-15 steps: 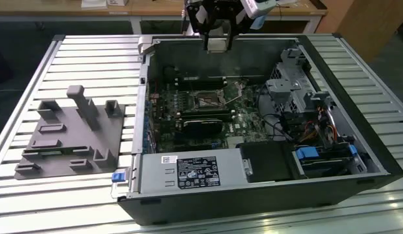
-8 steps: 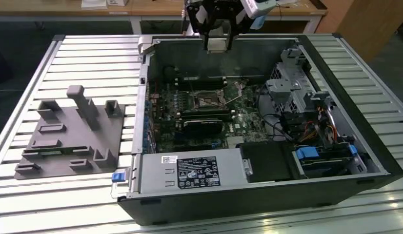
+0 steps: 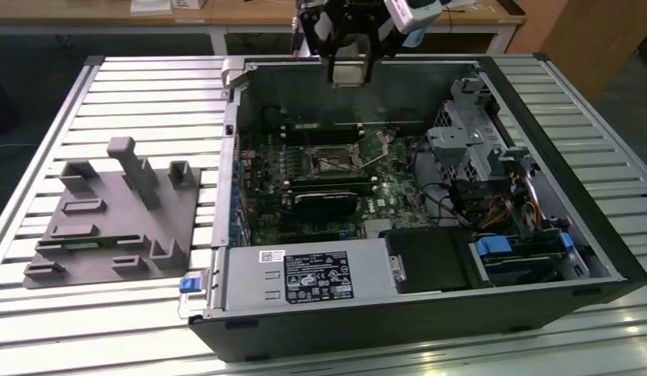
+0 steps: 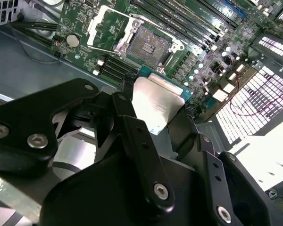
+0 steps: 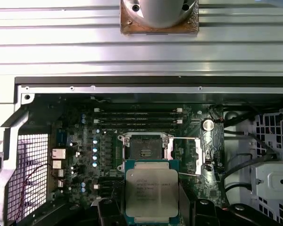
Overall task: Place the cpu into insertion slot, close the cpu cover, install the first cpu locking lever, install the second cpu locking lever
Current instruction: 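Place the cpu into insertion slot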
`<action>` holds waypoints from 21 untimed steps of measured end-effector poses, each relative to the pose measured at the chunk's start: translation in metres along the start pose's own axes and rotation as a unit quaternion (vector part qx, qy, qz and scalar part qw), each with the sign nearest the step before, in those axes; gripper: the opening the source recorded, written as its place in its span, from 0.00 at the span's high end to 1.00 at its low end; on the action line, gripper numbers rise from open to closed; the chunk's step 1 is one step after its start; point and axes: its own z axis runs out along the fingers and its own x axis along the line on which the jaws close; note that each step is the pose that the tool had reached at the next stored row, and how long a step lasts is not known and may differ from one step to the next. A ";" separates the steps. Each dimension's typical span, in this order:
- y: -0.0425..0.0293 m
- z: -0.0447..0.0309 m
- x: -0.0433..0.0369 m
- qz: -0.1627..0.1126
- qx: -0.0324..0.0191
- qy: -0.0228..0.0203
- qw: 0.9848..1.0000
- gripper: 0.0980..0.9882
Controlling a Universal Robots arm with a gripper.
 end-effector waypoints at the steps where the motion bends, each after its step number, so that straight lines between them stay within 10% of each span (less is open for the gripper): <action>1: -0.0001 0.0011 0.0000 0.000 0.000 0.000 1.000 0.50; 21: -0.0020 0.0216 -0.0004 0.000 0.000 0.000 1.000 0.50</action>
